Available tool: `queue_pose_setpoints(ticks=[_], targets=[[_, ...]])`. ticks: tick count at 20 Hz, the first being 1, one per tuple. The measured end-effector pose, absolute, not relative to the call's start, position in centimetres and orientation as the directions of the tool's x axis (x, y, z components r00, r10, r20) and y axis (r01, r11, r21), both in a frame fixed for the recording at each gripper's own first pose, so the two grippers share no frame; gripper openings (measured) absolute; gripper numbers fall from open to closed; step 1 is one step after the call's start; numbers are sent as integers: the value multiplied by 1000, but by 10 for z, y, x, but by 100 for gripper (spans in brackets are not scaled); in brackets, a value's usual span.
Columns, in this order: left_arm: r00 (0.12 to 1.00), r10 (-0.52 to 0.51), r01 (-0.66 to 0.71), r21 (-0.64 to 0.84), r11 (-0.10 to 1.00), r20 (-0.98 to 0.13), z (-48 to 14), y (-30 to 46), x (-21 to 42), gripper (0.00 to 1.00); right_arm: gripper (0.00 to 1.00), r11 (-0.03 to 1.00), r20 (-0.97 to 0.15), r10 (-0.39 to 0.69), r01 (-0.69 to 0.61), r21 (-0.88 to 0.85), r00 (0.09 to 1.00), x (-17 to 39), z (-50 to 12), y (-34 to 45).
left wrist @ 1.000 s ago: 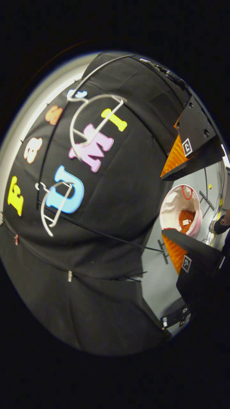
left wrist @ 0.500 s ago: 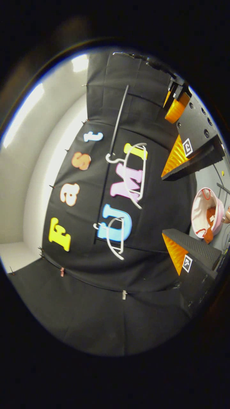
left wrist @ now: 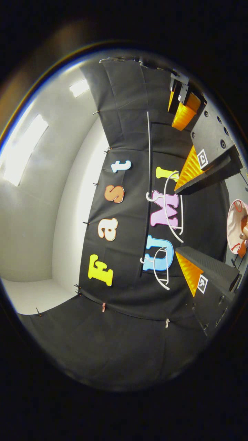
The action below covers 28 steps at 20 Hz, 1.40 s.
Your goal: Grasp the clothes on the hanger with both hands and then place them into the laundry hamper below.
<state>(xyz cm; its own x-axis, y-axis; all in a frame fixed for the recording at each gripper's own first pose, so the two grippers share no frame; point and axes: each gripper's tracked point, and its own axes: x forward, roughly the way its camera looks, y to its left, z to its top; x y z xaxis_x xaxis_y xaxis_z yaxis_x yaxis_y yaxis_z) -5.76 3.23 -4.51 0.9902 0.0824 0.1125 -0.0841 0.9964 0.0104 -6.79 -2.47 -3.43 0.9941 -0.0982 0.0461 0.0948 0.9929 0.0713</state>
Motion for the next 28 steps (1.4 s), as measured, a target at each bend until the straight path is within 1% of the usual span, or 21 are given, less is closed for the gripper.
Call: queue_pose_setpoints(ticks=[1, 2, 3, 4, 5, 11, 12, 13, 14, 15, 18, 19, 23, 27, 28], targets=[[991, 81, -82, 6, 997, 111, -45, 27, -56, 95, 99, 995, 37, -85, 83, 61, 996, -67, -36, -24], [991, 77, -78, 2, 997, 110, -45, 22, -54, 98, 100, 996, 32, -71, 69, 65, 997, -74, -23, -23], [991, 81, -81, -4, 997, 108, -43, 18, -52, 95, 97, 995, 37, -63, 60, 74, 997, -74, -19, -23], [990, 88, -87, -10, 996, 110, -42, 17, -51, 95, 92, 995, 45, -59, 55, 85, 997, -72, -14, -23], [990, 92, -91, -17, 996, 106, -42, 15, -51, 95, 97, 994, 50, -56, 52, 96, 997, -71, -11, -25], [984, 134, -132, -27, 991, 121, -31, 15, -49, 95, 97, 987, 97, -76, 61, 149, 992, -67, 9, -48], [983, 136, -133, -32, 991, 126, -29, 14, -48, 95, 100, 986, 101, -84, 67, 154, 991, -67, 10, -53], [982, 139, -135, -34, 990, 128, -28, 13, -48, 95, 100, 985, 101, -88, 72, 158, 991, -66, 10, -57], [981, 146, -142, -33, 989, 127, -28, 13, -47, 98, 100, 984, 99, -86, 69, 164, 991, -65, 10, -58], [980, 150, -148, -31, 989, 127, -28, 14, -45, 95, 97, 984, 99, -81, 63, 169, 992, -65, 11, -58], [983, 141, -138, -34, 990, 118, -31, 6, -42, 95, 100, 985, 112, -81, 62, 161, 990, -65, 14, -62], [983, 140, -137, -32, 990, 116, -32, 5, -41, 95, 97, 986, 116, -79, 61, 156, 990, -65, 15, -63], [985, 138, -136, -29, 990, 101, -36, 2, -37, 95, 97, 989, 102, -62, 47, 141, 993, -66, 10, -61], [985, 141, -139, -31, 990, 102, -37, -1, -39, 95, 97, 987, 109, -70, 53, 150, 992, -70, 15, -66], [985, 143, -140, -31, 990, 101, -36, -1, -40, 95, 92, 987, 108, -71, 54, 153, 992, -70, 14, -67]])
